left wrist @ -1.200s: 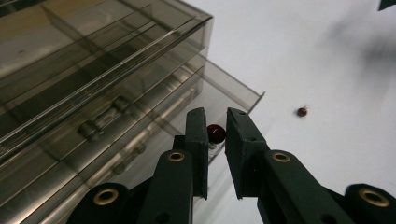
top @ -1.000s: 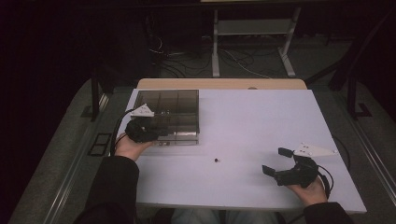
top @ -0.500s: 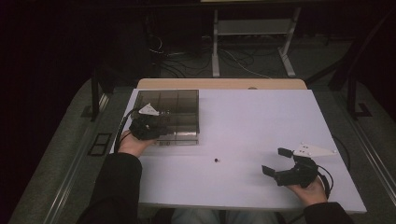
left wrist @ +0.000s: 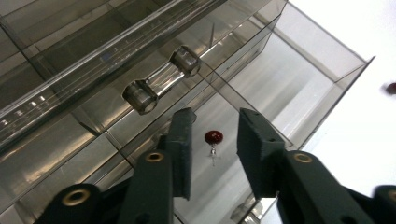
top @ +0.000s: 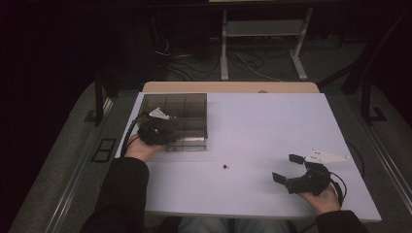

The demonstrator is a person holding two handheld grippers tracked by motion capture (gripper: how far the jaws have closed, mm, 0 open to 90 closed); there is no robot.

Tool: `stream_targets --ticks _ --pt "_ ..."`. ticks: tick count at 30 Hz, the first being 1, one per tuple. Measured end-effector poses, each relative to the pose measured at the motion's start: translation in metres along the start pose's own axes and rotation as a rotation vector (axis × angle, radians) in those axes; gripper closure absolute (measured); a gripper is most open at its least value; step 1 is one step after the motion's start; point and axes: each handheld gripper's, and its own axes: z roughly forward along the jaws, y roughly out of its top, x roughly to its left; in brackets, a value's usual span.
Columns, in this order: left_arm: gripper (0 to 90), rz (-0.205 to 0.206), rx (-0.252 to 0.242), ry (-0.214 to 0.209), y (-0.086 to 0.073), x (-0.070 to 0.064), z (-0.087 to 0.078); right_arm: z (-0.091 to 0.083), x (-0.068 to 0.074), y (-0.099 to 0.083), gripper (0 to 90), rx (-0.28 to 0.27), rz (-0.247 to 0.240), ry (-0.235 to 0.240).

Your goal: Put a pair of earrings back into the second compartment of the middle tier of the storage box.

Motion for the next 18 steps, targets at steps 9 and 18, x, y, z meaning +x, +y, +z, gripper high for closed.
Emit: stream_targets --ticks 9,18 --pt "38.1 -0.004 -0.087 -0.038 0.010 -0.017 -0.017 -0.001 0.000 0.000 0.4 -0.002 0.005 -0.004" --pt "18.6 0.018 -0.158 -0.162 0.028 -0.043 -0.028 -0.001 0.000 0.000 0.4 -0.006 0.004 -0.005"
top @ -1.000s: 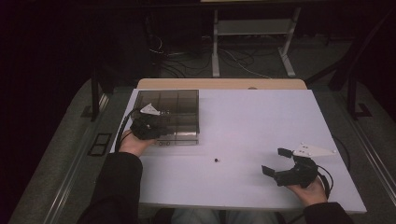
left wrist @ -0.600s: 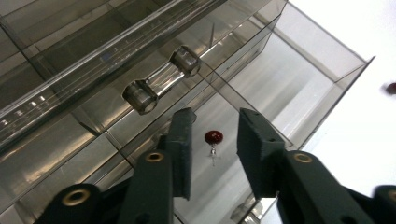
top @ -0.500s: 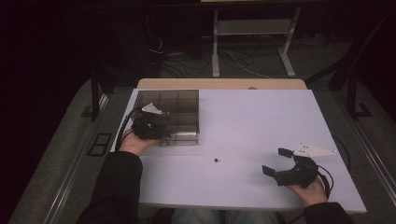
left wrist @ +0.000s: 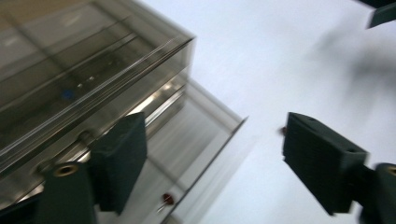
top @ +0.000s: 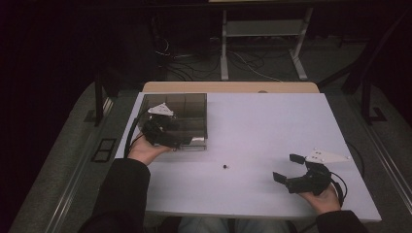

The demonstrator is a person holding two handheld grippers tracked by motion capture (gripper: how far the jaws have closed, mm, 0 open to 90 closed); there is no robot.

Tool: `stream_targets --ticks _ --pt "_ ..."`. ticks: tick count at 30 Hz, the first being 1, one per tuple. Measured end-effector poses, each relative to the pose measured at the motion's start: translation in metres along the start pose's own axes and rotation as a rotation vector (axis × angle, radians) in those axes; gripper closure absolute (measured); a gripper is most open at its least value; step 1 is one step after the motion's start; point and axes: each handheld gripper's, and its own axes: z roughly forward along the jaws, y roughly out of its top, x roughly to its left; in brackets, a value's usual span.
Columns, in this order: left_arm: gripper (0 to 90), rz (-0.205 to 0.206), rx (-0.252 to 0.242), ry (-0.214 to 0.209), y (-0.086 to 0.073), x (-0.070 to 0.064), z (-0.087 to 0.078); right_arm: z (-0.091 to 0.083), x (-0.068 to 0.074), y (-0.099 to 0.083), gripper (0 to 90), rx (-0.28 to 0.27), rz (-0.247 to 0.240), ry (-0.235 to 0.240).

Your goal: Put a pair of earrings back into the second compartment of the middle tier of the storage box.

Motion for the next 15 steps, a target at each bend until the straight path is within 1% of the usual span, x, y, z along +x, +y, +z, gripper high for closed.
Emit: stream_targets --ticks 5,9,10,13,14,15 --pt "10.3 0.040 -0.012 -0.026 0.010 -0.014 0.003 0.000 0.000 0.000 0.4 -0.001 -0.001 0.002" --pt "0.5 0.077 0.005 -0.059 0.014 -0.024 0.008 0.000 0.000 0.000 0.4 -0.003 0.002 0.002" --pt "0.0 0.083 0.015 -0.065 0.015 -0.027 0.011 0.000 0.000 0.000 0.4 -0.004 0.003 0.001" --pt "0.0 0.127 0.026 -0.087 0.016 -0.034 0.017 -0.001 0.000 0.000 0.4 -0.003 0.000 0.002" --pt "0.0 0.136 0.034 -0.088 0.017 -0.037 0.019 -0.001 0.000 0.000 0.4 -0.003 -0.002 0.003" --pt "0.0 0.158 0.042 -0.094 0.018 -0.040 0.023 -0.001 0.000 0.000 0.4 -0.003 -0.003 0.003"
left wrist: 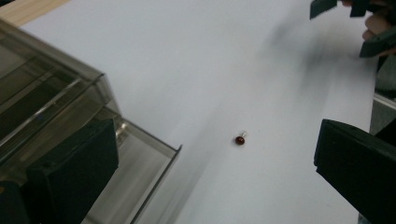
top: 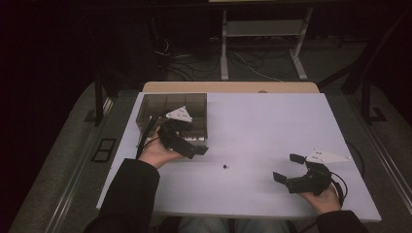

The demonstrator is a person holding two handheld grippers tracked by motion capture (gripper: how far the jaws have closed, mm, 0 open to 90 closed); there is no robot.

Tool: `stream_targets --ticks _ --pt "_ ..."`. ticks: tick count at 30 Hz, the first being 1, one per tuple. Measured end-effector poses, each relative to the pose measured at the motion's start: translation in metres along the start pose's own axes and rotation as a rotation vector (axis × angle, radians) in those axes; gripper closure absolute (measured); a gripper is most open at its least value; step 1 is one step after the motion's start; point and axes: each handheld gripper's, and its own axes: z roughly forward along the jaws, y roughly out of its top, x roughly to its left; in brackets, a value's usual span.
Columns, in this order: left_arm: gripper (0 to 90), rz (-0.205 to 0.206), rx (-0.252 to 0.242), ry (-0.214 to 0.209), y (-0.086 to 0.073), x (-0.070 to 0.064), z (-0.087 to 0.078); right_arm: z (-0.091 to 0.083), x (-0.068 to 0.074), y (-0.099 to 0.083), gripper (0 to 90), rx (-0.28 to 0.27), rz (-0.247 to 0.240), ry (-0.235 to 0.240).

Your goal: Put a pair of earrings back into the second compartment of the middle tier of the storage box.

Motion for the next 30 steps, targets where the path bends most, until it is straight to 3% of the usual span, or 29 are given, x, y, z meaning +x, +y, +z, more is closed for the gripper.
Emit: stream_targets --ticks 5,19,30 --pt "0.0 0.059 0.018 -0.030 0.004 -0.010 0.013 0.000 -0.001 0.000 0.4 -0.004 -0.008 -0.002" --pt "0.0 0.131 0.044 -0.089 0.009 -0.025 0.040 -0.001 0.000 0.000 0.4 -0.002 -0.004 0.006" --pt "0.0 0.175 0.131 -0.140 0.007 -0.034 0.066 0.000 0.000 0.000 0.4 -0.001 -0.005 0.005"
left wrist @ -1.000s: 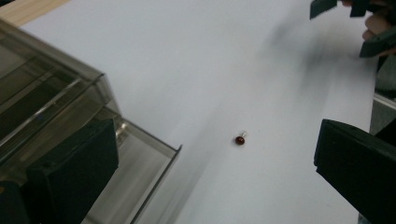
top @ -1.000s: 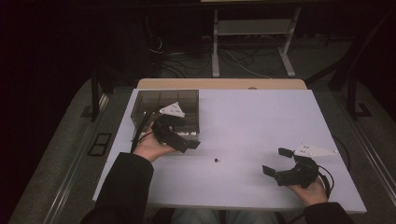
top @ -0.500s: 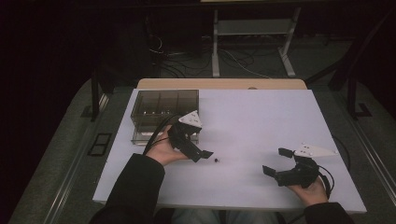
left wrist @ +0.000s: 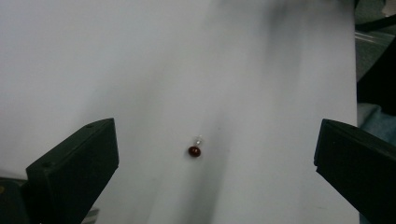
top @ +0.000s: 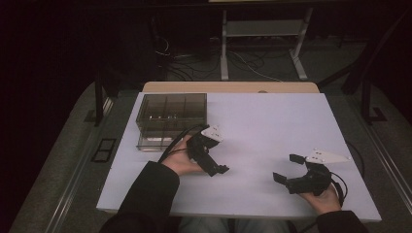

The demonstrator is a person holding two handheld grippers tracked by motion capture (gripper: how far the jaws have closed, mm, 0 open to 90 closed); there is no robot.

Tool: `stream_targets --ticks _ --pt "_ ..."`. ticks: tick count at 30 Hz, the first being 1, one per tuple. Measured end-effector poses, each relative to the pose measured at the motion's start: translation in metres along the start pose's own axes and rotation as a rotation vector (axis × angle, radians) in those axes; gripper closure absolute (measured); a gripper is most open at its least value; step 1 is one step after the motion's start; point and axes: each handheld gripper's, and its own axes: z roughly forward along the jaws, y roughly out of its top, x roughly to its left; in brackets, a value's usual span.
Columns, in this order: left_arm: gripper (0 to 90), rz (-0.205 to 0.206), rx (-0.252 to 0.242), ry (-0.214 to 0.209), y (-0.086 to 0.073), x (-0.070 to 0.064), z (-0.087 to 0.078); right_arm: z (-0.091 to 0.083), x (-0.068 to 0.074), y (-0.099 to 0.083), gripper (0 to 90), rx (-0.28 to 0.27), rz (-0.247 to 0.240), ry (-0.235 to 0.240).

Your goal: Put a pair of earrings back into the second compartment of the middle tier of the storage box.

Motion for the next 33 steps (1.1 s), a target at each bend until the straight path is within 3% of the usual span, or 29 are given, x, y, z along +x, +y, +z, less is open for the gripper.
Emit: stream_targets --ticks 7,11,16,20,22,27,29,33 --pt "0.0 0.017 0.047 -0.056 0.001 -0.004 0.016 0.000 0.000 0.000 0.4 0.000 0.000 0.003" --pt "0.0 0.056 0.124 -0.091 -0.001 -0.008 0.028 0.000 0.000 0.000 0.4 0.002 0.000 0.006" --pt "4.4 0.085 0.177 -0.102 -0.003 -0.010 0.040 0.000 0.001 0.000 0.4 0.002 -0.001 0.008" --pt "9.9 0.137 0.229 -0.078 -0.006 -0.008 0.050 0.000 0.001 0.000 0.4 0.004 -0.002 0.008" --pt "13.2 0.128 0.246 -0.069 -0.008 -0.009 0.053 0.000 0.001 0.000 0.4 0.003 -0.003 0.009" --pt "18.6 0.175 0.288 -0.014 -0.012 -0.008 0.062 0.000 0.001 0.000 0.4 0.006 -0.005 0.011" --pt "21.4 0.175 0.280 -0.013 -0.012 -0.008 0.063 0.000 0.001 0.000 0.4 0.006 -0.005 0.011" --pt "37.2 0.183 0.245 -0.002 -0.010 -0.007 0.060 0.000 0.001 0.000 0.4 0.010 -0.005 0.014"
